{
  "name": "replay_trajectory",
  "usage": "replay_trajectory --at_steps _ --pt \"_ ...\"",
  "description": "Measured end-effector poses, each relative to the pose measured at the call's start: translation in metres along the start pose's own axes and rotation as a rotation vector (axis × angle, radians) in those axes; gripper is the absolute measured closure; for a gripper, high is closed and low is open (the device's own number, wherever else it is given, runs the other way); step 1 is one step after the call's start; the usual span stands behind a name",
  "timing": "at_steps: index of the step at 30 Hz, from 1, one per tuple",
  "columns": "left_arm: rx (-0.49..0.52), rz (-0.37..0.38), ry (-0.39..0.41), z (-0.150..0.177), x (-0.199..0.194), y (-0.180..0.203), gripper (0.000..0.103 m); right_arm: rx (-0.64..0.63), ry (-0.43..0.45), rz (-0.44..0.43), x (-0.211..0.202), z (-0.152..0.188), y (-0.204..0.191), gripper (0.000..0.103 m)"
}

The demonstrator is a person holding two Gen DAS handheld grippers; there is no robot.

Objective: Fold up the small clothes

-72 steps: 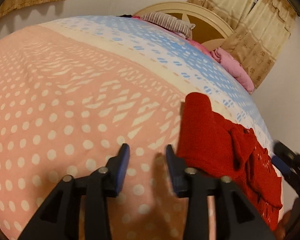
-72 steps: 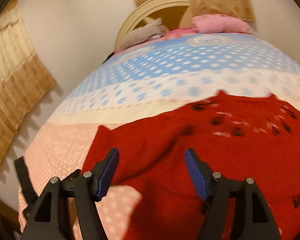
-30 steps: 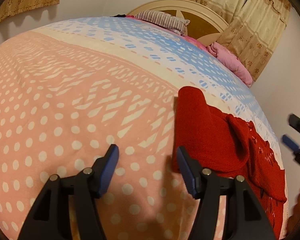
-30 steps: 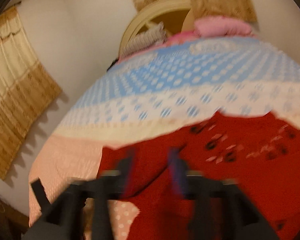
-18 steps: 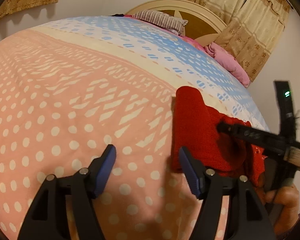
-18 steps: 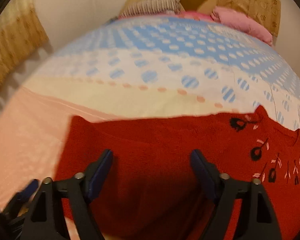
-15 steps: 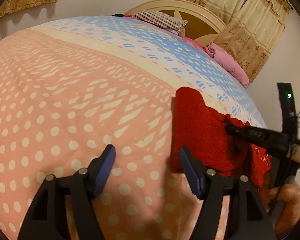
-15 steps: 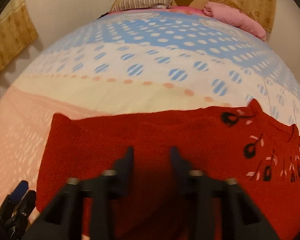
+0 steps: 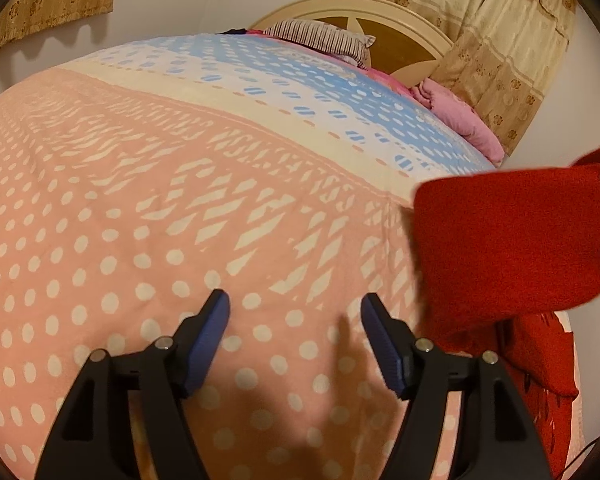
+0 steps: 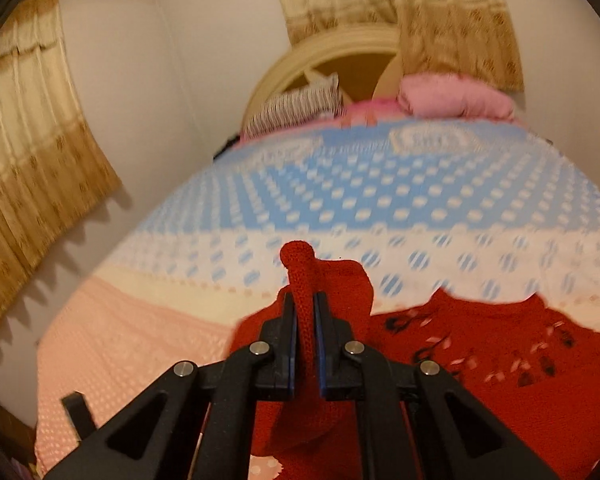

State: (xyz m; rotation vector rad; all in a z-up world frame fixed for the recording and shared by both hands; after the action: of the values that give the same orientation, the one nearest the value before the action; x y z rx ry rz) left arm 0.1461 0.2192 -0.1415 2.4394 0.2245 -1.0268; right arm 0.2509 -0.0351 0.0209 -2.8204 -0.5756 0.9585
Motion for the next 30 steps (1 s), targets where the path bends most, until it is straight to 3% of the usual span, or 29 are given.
replay_trajectory --at_steps 8,18,20,21,24,28,30 --pt "0.019 -0.026 -0.001 0.000 0.001 0.003 0.032 0.022 0.102 0.101 -0.069 -0.002 0.062 0.096" --pt "0.047 -0.063 -0.006 0.000 0.004 0.007 0.032 0.070 -0.005 0.231 -0.073 0.087 0.177 0.095" --pt "0.060 -0.079 -0.008 0.001 0.004 0.009 0.032 0.090 -0.048 0.257 -0.067 0.105 0.194 0.090" --pt "0.069 -0.089 -0.010 0.001 0.005 0.011 0.032 0.117 -0.074 0.276 -0.066 0.114 0.206 0.081" --pt "0.084 -0.107 -0.013 0.002 0.005 0.012 0.032 0.231 -0.085 0.305 -0.075 0.129 0.241 0.043" --pt "0.114 -0.140 -0.010 0.002 0.004 0.018 0.032 0.301 -0.049 0.403 -0.108 0.140 0.270 0.042" --pt "0.149 -0.144 0.020 0.001 -0.002 0.029 0.032 0.346 -0.037 0.371 -0.122 0.139 0.276 0.042"
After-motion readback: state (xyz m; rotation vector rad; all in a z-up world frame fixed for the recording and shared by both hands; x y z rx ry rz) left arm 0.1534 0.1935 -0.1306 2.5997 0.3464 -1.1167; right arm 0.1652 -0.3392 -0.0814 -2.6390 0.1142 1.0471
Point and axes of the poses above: each gripper's, at about its wrist camera, not at the fingertips, and x roughly the way its jaws point, y to its right, z to its underside, the point moved 3 cm from there along x, roughly the way its jaws point, and after that the axes turned 3 degrees about -x, right-handed, at the moved point
